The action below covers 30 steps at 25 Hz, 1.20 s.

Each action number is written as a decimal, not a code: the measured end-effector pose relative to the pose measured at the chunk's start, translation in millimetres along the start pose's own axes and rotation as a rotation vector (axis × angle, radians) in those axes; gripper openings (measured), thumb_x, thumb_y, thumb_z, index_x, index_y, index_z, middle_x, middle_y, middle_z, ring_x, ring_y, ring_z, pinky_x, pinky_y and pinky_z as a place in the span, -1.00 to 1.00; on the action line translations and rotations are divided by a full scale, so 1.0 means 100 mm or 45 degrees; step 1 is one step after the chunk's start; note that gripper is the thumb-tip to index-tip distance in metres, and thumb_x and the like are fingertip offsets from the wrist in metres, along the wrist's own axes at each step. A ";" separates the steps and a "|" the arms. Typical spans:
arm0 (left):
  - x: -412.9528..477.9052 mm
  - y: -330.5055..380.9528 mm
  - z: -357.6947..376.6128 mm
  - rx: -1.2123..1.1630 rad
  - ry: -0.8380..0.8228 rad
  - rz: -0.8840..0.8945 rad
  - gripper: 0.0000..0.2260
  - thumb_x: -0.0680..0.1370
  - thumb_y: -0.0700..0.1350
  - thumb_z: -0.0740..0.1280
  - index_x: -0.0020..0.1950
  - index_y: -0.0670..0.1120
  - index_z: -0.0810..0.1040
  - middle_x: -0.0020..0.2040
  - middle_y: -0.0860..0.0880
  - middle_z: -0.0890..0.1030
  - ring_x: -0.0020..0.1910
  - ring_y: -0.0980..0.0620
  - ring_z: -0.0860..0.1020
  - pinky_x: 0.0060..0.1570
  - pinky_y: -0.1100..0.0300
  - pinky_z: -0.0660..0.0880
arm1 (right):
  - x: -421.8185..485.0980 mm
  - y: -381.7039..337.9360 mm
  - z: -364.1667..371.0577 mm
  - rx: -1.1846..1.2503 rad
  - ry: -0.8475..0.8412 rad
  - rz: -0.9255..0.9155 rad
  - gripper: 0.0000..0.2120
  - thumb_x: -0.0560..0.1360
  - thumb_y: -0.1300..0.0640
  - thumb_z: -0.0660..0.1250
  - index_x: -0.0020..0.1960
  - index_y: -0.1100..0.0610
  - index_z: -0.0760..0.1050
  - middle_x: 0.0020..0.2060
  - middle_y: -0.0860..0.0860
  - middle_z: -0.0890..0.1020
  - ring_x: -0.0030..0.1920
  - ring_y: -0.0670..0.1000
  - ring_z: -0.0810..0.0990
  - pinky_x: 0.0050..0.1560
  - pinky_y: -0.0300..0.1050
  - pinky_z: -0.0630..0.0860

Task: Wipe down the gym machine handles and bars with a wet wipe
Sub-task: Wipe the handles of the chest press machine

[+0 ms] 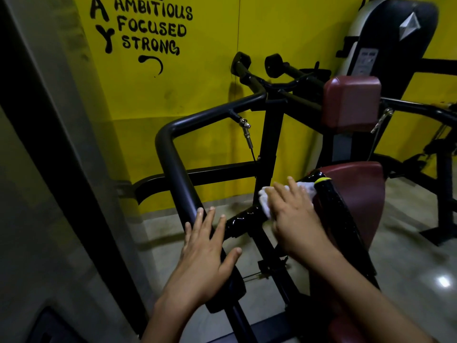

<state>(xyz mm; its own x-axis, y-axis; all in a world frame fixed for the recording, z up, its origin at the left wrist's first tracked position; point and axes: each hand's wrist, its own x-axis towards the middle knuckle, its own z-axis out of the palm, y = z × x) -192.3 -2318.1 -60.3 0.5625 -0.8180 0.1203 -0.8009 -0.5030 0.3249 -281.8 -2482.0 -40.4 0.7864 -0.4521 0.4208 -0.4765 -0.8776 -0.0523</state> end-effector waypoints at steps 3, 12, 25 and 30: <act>0.03 -0.02 0.04 0.043 0.021 0.013 -0.31 0.46 0.37 -0.18 0.50 0.08 -0.25 0.50 0.05 -0.33 0.32 0.13 -0.52 0.25 0.19 -0.51 | -0.08 -0.21 0.13 0.075 0.008 -0.479 -0.57 0.35 0.12 0.11 0.15 0.16 0.51 0.05 0.09 0.60 0.17 0.13 0.47 0.32 0.07 0.27; 0.01 -0.02 0.09 -0.012 0.133 0.011 -0.29 0.44 0.35 -0.17 0.52 0.07 -0.12 0.52 0.07 -0.26 0.33 0.20 -0.47 0.26 0.25 -0.49 | -0.05 -0.35 0.21 0.045 0.196 -0.291 -0.64 0.29 0.07 0.05 -0.12 0.15 0.56 -0.19 0.09 0.62 -0.02 0.17 0.59 0.26 0.12 0.29; -0.30 -0.24 0.02 -0.368 0.169 -0.042 -0.42 0.44 0.30 -0.12 0.37 0.27 -0.33 0.40 0.25 -0.45 0.32 0.34 -0.45 0.34 0.33 -0.30 | -0.01 -0.28 0.23 0.073 0.136 -0.841 -0.63 0.46 0.11 0.10 0.13 0.18 0.56 0.01 0.09 0.65 0.03 0.09 0.61 0.15 0.06 0.46; -0.23 -0.22 -0.02 -0.260 0.162 0.018 -0.35 0.45 0.36 -0.13 0.43 0.16 -0.31 0.42 0.22 -0.39 0.36 0.29 -0.44 0.28 0.41 -0.43 | -0.02 -0.01 0.17 -0.037 0.417 -0.420 -0.59 0.37 0.17 0.12 0.13 0.26 0.52 0.00 0.17 0.65 0.03 0.23 0.62 0.13 0.15 0.46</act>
<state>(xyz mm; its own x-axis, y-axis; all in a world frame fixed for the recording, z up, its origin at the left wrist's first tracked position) -187.0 -2287.6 -68.1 0.5833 -0.7762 0.2393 -0.7579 -0.4142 0.5040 -276.2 -2483.1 -56.0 0.7345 -0.0712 0.6749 -0.2363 -0.9591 0.1559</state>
